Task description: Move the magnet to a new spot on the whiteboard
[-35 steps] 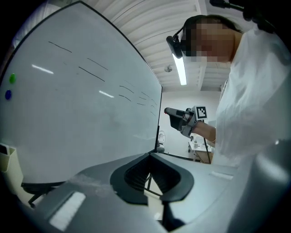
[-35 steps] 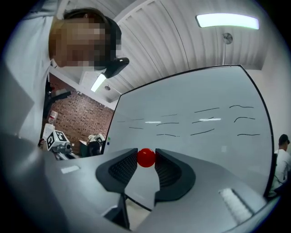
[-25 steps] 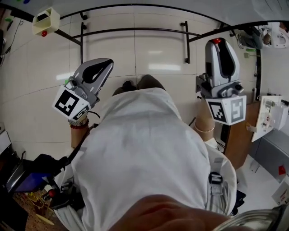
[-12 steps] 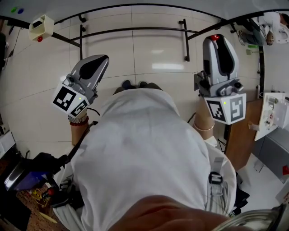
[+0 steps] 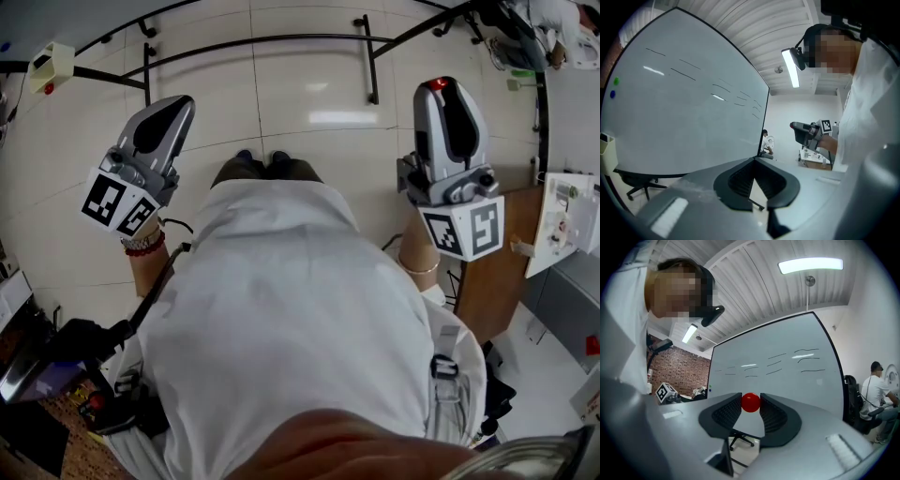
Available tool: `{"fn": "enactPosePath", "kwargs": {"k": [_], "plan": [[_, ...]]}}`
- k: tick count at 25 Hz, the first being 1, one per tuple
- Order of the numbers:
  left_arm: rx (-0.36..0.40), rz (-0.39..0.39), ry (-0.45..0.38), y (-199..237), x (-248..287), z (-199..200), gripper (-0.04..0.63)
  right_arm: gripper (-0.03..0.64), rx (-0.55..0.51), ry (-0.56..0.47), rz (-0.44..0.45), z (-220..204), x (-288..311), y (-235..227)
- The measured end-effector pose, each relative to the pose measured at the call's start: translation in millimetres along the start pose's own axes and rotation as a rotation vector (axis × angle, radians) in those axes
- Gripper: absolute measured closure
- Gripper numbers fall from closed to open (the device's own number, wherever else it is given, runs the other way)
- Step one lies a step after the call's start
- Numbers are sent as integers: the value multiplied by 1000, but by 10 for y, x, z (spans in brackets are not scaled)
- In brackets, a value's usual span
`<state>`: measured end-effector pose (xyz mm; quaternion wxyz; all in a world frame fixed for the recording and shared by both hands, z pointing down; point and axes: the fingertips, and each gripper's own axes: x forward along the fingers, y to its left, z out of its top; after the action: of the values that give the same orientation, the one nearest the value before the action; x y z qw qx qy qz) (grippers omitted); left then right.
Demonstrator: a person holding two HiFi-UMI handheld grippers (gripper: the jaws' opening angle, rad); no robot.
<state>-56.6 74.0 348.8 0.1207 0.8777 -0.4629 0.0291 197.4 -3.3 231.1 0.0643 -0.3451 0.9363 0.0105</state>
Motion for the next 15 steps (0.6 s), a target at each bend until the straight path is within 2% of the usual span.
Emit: {"fn": "enactPosePath", "kwargs": {"k": [4, 8, 12, 15], "plan": [[42, -11, 0, -122, 119, 18, 591, 492, 5, 38, 65, -185, -43, -46], [23, -2, 0, -77, 213, 59, 591, 492, 27, 36, 76, -172, 91, -160], [-24, 20, -17, 350, 256, 102, 591, 492, 28, 29, 85, -211, 493, -140], [-6, -20, -20, 743, 297, 149, 591, 492, 24, 24, 58, -286, 900, -86]]}}
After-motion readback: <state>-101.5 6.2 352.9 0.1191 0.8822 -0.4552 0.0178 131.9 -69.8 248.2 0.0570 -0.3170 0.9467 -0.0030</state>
